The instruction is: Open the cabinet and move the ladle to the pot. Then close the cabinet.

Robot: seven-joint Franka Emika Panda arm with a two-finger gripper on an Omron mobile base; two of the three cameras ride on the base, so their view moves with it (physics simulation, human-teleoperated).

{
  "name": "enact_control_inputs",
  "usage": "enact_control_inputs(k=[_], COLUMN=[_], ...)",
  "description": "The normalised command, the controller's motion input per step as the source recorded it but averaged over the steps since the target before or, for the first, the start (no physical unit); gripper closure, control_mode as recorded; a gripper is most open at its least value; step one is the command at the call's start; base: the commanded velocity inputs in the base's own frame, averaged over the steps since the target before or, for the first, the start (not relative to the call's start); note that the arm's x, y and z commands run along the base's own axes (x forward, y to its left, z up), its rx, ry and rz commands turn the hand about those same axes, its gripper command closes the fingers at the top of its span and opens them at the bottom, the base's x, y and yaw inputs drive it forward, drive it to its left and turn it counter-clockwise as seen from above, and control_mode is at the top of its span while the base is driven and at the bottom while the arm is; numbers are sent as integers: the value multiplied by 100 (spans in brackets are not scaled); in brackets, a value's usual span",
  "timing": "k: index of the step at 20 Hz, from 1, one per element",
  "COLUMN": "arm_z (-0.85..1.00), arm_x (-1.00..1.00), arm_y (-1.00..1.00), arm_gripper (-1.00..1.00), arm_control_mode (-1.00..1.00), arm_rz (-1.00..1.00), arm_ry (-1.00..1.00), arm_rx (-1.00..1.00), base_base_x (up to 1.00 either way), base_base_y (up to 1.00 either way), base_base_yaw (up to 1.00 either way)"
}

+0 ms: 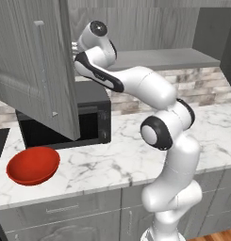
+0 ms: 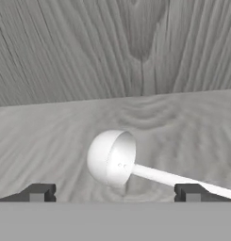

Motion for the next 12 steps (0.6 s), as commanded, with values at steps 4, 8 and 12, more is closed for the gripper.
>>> enact_control_inputs(k=[4,8,12], arm_z=[-6,-9,-14], arm_x=[13,17,23], arm_y=[3,1,3], arm_gripper=[-100,-100,-100], arm_control_mode=[-100,-100,-100], arm_rz=[0,0,0], arm_ry=[0,0,0], arm_rx=[0,0,0], base_base_x=[0,0,0], base_base_y=[0,0,0], base_base_yaw=[0,0,0])
